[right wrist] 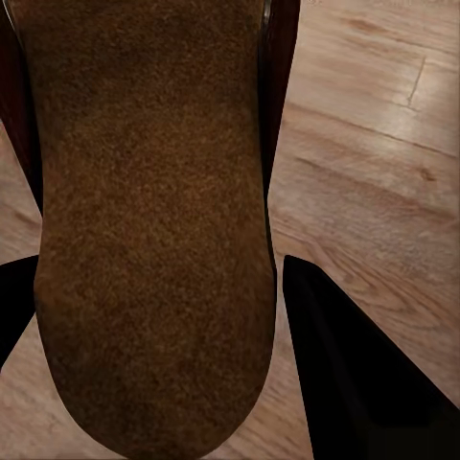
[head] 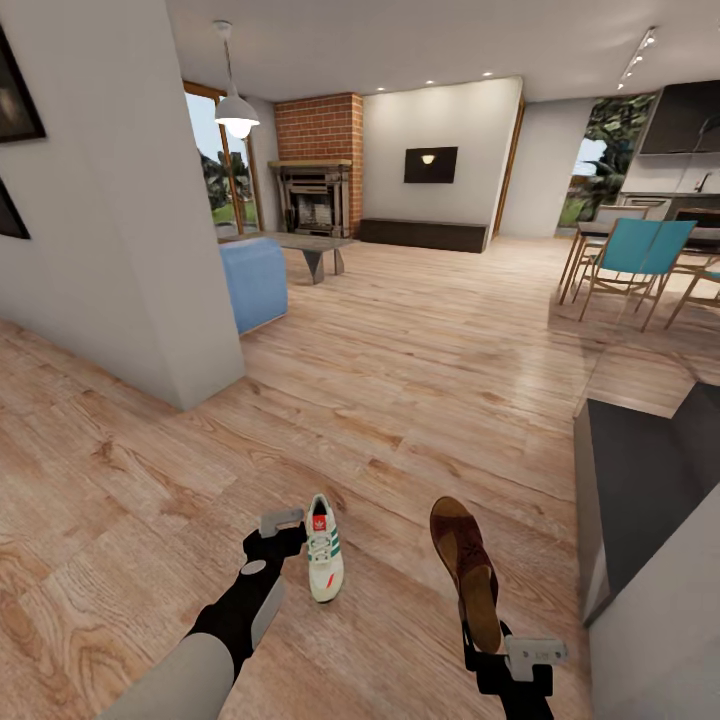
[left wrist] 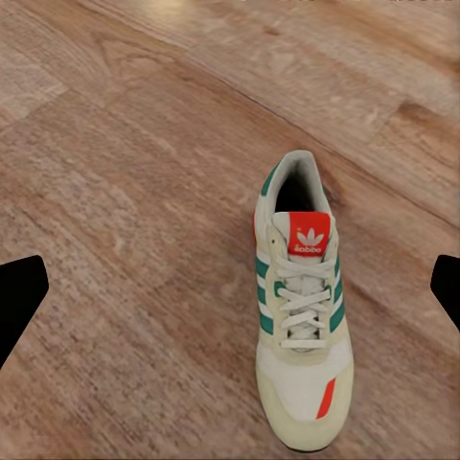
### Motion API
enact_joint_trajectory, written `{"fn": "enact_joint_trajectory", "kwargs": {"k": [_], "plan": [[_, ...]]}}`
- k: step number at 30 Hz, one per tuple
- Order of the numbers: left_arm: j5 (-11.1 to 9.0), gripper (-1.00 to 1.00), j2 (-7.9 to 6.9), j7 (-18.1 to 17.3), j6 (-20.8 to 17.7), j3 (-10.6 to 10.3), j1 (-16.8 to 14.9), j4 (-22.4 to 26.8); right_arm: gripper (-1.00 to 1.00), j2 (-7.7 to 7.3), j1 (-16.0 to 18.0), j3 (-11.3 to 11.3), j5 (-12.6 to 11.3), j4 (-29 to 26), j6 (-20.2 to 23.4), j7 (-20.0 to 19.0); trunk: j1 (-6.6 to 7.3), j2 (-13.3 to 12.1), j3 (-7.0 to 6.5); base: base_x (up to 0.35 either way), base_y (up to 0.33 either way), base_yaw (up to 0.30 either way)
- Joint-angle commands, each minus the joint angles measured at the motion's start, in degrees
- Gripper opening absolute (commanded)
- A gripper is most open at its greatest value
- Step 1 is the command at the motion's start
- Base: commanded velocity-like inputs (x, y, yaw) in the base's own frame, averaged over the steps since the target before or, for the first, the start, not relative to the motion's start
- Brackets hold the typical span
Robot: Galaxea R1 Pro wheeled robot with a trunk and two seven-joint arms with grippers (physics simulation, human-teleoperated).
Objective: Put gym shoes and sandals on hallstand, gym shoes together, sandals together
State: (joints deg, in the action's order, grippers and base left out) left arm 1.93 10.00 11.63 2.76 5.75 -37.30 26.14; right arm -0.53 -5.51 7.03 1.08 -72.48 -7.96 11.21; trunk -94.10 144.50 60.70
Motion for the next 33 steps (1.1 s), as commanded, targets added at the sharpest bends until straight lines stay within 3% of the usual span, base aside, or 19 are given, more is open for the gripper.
{"fn": "enact_joint_trajectory", "kwargs": {"k": [1, 33], "plan": [[-0.11, 1.0, 0.0, 0.05, -0.08, 0.02, -0.08, 0.08, -1.0, 0.0, 0.02, 0.0, -0.21, -0.01, -0.07, -0.08, 0.0, 0.0, 0.0, 0.0, 0.0, 0.0], [0.08, 1.0, 0.0, -0.08, 0.45, 0.0, -0.05, -0.26, -1.0, 0.0, 0.06, 0.01, -0.2, -0.03, -0.13, -0.13, 0.0, 0.0, 0.0, 0.0, 0.0, 0.0]]}}
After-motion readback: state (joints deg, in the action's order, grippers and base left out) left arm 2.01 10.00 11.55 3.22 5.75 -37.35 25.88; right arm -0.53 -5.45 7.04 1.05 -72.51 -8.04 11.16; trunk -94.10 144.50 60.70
